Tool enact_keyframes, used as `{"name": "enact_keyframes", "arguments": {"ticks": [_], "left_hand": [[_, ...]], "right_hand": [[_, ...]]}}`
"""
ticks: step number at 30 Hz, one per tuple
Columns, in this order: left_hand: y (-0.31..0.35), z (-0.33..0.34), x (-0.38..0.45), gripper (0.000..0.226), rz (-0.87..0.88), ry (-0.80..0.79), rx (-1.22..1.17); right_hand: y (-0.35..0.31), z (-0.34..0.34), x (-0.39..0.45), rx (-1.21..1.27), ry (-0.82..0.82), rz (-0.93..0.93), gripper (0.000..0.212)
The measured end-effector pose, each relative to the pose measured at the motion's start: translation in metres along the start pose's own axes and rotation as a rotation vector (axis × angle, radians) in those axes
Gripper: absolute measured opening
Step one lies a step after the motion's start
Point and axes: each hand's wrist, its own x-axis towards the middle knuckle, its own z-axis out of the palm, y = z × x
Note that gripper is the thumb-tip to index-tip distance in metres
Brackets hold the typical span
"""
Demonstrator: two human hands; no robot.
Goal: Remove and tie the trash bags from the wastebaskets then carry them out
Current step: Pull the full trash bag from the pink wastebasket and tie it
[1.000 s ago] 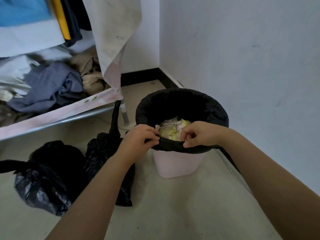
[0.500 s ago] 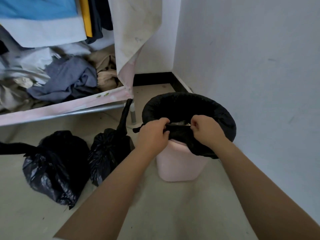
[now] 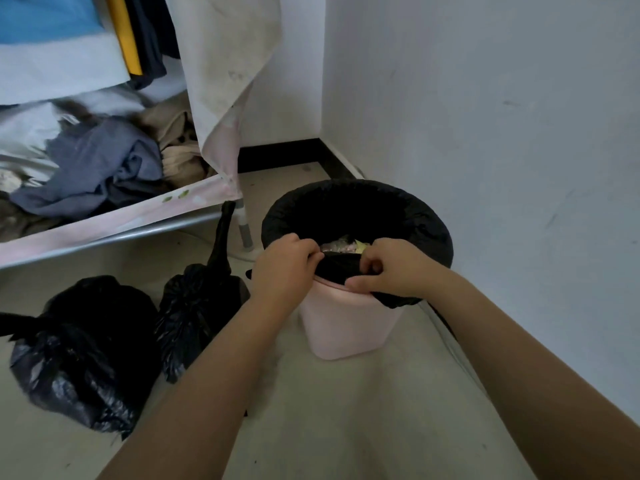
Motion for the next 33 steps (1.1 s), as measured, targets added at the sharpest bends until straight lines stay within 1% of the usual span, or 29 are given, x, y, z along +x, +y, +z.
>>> {"name": "enact_keyframes", "arguments": {"ticks": [2, 4, 7, 9, 10, 13, 14, 16, 18, 19, 21, 23, 24, 25, 27, 29, 30, 31, 33], "left_hand": [[0.004, 0.0, 0.003, 0.03, -0.006, 0.013, -0.005], [0.006, -0.001, 0.005, 0.029, -0.002, 0.0, -0.008], [0.007, 0.001, 0.006, 0.027, -0.003, -0.077, 0.006], [0.007, 0.001, 0.005, 0.022, -0.022, -0.107, 0.012], [0.006, 0.0, 0.005, 0.019, -0.034, -0.123, 0.002], [-0.002, -0.006, 0.003, 0.021, -0.001, -0.224, -0.082], [-0.005, -0.009, 0.002, 0.022, 0.021, -0.272, -0.107], [-0.009, -0.015, 0.003, 0.02, 0.067, -0.34, -0.074], [-0.013, -0.02, 0.007, 0.01, 0.085, -0.303, 0.002], [-0.015, -0.022, 0.008, 0.011, 0.06, -0.26, 0.031], [-0.022, -0.027, 0.01, 0.019, -0.046, -0.135, 0.054], [-0.032, -0.025, 0.007, 0.024, -0.196, -0.053, 0.056], [-0.035, -0.024, 0.005, 0.027, -0.268, -0.053, 0.04], [-0.037, -0.023, 0.003, 0.029, -0.322, -0.068, -0.001], [-0.038, -0.022, 0.005, 0.03, -0.384, -0.085, -0.165], [-0.035, -0.022, 0.008, 0.038, -0.463, -0.149, -0.354], [-0.033, -0.024, 0.009, 0.042, -0.484, -0.203, -0.361], [-0.032, -0.026, 0.01, 0.042, -0.48, -0.254, -0.308], [-0.027, -0.034, 0.014, 0.035, -0.458, -0.381, -0.12]], "right_hand": [[0.0, 0.002, -0.001, -0.04, -0.035, -0.025, 0.023], [0.001, 0.004, -0.002, -0.037, -0.003, -0.015, 0.02], [0.003, 0.001, -0.006, -0.153, 0.106, 0.073, 0.022], [0.006, -0.001, -0.011, -0.254, 0.217, 0.112, 0.013], [0.01, -0.002, -0.015, -0.281, 0.238, 0.141, 0.013], [0.025, -0.006, -0.027, -0.267, 0.26, 0.283, 0.034], [0.031, -0.008, -0.031, -0.225, 0.284, 0.317, 0.036], [0.043, -0.011, -0.037, -0.134, 0.321, 0.367, 0.037], [0.052, -0.015, -0.042, -0.047, 0.346, 0.403, 0.035], [0.057, -0.016, -0.044, -0.013, 0.362, 0.429, 0.032], [0.065, -0.02, -0.047, 0.002, 0.389, 0.495, 0.025], [0.076, -0.018, -0.048, 0.037, 0.357, 0.595, 0.026], [0.08, -0.016, -0.048, 0.094, 0.323, 0.622, 0.028], [0.083, -0.014, -0.047, 0.216, 0.284, 0.655, 0.03], [0.079, -0.015, -0.046, 0.596, 0.252, 0.784, 0.037], [0.077, -0.014, -0.042, 0.897, 0.237, 0.867, 0.043], [0.077, -0.013, -0.039, 1.001, 0.242, 0.887, 0.042], [0.077, -0.012, -0.035, 1.076, 0.261, 0.909, 0.036], [0.08, -0.012, -0.028, 1.163, 0.329, 0.945, 0.02]]}}
